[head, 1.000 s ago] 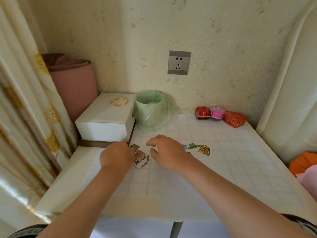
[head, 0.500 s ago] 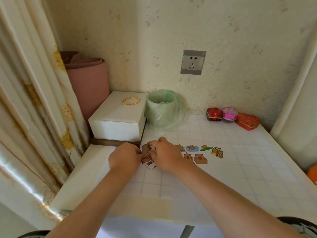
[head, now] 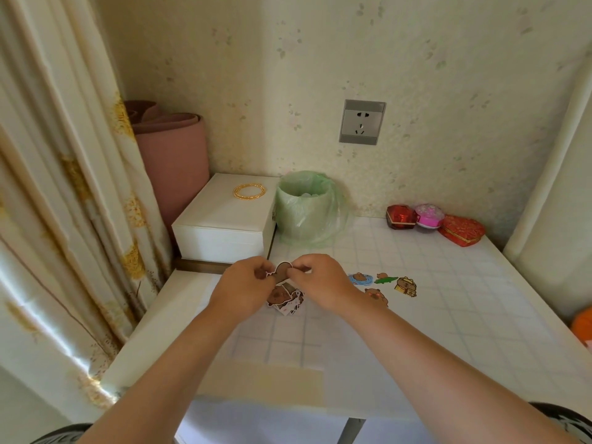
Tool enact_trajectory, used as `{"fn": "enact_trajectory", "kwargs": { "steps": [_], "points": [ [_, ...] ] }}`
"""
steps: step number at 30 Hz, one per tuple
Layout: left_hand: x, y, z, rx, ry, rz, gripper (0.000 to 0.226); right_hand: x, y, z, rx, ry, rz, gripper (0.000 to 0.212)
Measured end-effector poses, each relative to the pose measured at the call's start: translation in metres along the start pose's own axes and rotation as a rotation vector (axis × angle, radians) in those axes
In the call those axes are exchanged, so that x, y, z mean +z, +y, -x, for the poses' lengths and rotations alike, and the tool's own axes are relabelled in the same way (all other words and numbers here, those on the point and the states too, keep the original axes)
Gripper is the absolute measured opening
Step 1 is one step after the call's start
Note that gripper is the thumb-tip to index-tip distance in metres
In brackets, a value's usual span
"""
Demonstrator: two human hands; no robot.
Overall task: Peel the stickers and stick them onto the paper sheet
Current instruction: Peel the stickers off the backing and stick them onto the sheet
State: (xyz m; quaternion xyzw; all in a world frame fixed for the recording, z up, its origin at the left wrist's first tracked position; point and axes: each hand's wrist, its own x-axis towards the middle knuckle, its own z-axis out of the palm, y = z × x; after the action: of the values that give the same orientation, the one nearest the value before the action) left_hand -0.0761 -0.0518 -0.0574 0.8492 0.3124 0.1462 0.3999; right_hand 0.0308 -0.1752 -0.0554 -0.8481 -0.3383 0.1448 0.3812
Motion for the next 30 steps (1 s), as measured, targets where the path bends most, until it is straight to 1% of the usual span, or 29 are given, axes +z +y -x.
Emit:
{"fn": "enact_trajectory", "kwargs": {
  "steps": [3, 5, 9, 12, 13, 16, 20, 24, 26, 28, 30],
  "points": [
    [0.002, 0.014, 0.004, 0.002, -0.022, 0.181, 0.01, -0.014, -0.004, 0.012, 0.104, -0.028, -0.239, 0.009],
    [0.003, 0.023, 0.008, -0.01, -0.033, 0.281, 0.007, -0.024, -0.003, 0.02, 0.155, -0.025, -0.354, 0.007],
    [0.007, 0.041, 0.018, -0.043, -0.032, 0.506, 0.012, -0.048, -0.004, 0.037, 0.218, -0.004, -0.46, 0.003],
    [0.011, 0.055, 0.025, -0.039, -0.069, 0.63, 0.013, -0.066, -0.003, 0.046, 0.222, -0.005, -0.48, 0.014],
    [0.012, 0.059, 0.027, -0.033, -0.082, 0.639, 0.014, -0.07, -0.002, 0.048, 0.223, 0.0, -0.485, 0.016],
    [0.018, 0.07, 0.028, -0.011, -0.105, 0.629, 0.013, -0.08, 0.002, 0.055, 0.238, 0.027, -0.51, 0.01],
    [0.027, 0.076, 0.025, 0.021, -0.153, 0.565, 0.01, -0.089, 0.014, 0.059, 0.256, 0.028, -0.534, 0.009],
    [0.037, 0.084, 0.02, 0.011, -0.159, 0.529, 0.009, -0.095, 0.025, 0.056, 0.271, 0.064, -0.567, 0.008],
    [0.04, 0.088, 0.017, 0.0, -0.207, 0.51, 0.014, -0.097, 0.029, 0.053, 0.25, 0.088, -0.54, 0.011],
    [0.044, 0.091, 0.015, 0.033, -0.262, 0.471, 0.022, -0.098, 0.032, 0.05, 0.21, 0.095, -0.5, 0.011],
    [0.049, 0.092, 0.014, 0.086, -0.252, 0.425, 0.02, -0.099, 0.032, 0.048, 0.177, 0.092, -0.502, 0.01]
  ]
}}
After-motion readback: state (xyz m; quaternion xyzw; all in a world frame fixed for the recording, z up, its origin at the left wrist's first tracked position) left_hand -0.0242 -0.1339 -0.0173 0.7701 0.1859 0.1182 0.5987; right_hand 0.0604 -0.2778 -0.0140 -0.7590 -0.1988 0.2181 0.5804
